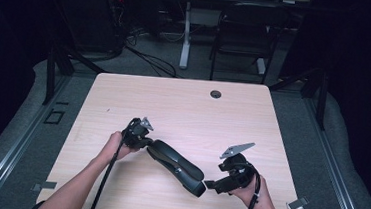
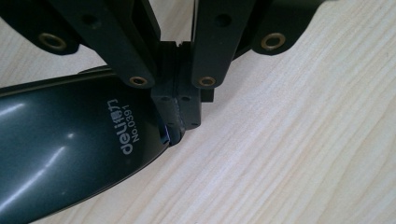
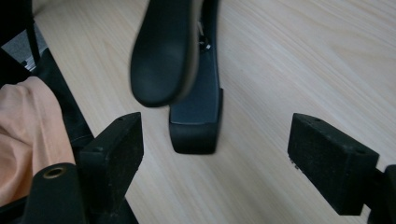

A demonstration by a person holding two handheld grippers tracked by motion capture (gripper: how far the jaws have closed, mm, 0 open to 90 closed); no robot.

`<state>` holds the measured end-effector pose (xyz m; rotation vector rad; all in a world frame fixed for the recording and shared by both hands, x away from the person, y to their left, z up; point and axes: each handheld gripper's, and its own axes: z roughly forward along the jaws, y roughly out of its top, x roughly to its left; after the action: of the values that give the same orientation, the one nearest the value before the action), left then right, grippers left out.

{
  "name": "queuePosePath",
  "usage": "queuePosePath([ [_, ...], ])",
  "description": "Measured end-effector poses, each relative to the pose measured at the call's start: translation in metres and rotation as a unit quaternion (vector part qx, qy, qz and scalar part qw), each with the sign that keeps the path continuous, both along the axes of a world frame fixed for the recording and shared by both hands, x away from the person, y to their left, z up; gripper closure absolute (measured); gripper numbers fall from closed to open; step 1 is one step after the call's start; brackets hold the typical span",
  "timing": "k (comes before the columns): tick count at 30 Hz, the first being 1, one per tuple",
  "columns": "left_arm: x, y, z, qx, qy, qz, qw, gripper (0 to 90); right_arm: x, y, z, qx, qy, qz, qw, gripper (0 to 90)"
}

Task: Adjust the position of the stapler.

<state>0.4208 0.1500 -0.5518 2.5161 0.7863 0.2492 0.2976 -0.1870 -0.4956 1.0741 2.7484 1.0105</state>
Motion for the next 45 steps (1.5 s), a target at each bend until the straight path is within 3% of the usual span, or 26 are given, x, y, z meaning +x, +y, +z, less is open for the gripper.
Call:
queuePosePath([
  [5, -0.001, -0.001, 0.000, -0.003, 0.003, 0.000, 1.0000, 90.0, -0.005, 0.021, 0.001, -0.008, -0.014, 0.019, 0.9997, 24.6],
  [9, -0.002, -0.002, 0.000, -0.011, 0.013, 0.000, 0.9999, 90.0, -0.003, 0.033, 0.000, -0.027, -0.023, 0.023, 0.9991, 36.8],
  [17, -0.005, 0.000, 0.001, -0.017, 0.027, -0.004, 0.9995, 90.0, -0.002, 0.026, 0.002, -0.038, -0.033, 0.016, 0.9986, 55.5],
  [22, -0.009, -0.002, 0.003, -0.014, 0.026, -0.011, 0.9995, 90.0, 0.004, 0.019, 0.003, -0.054, -0.050, -0.007, 0.9973, 54.9],
  [27, -0.010, -0.002, 0.002, -0.019, 0.033, -0.008, 0.9992, 90.0, 0.011, 0.019, 0.003, -0.071, -0.062, 0.007, 0.9956, 54.9],
  [35, -0.017, -0.002, 0.004, -0.018, 0.047, 0.005, 0.9987, 90.0, 0.031, 0.006, 0.003, -0.055, -0.055, 0.036, 0.9963, 53.9],
  [40, -0.021, -0.001, 0.004, -0.018, 0.051, 0.008, 0.9985, 90.0, 0.047, 0.001, 0.001, -0.049, -0.058, 0.039, 0.9964, 51.5],
  [45, -0.022, 0.000, 0.005, -0.012, 0.051, 0.006, 0.9986, 90.0, 0.059, 0.000, 0.001, -0.049, -0.064, 0.060, 0.9950, 50.9],
])
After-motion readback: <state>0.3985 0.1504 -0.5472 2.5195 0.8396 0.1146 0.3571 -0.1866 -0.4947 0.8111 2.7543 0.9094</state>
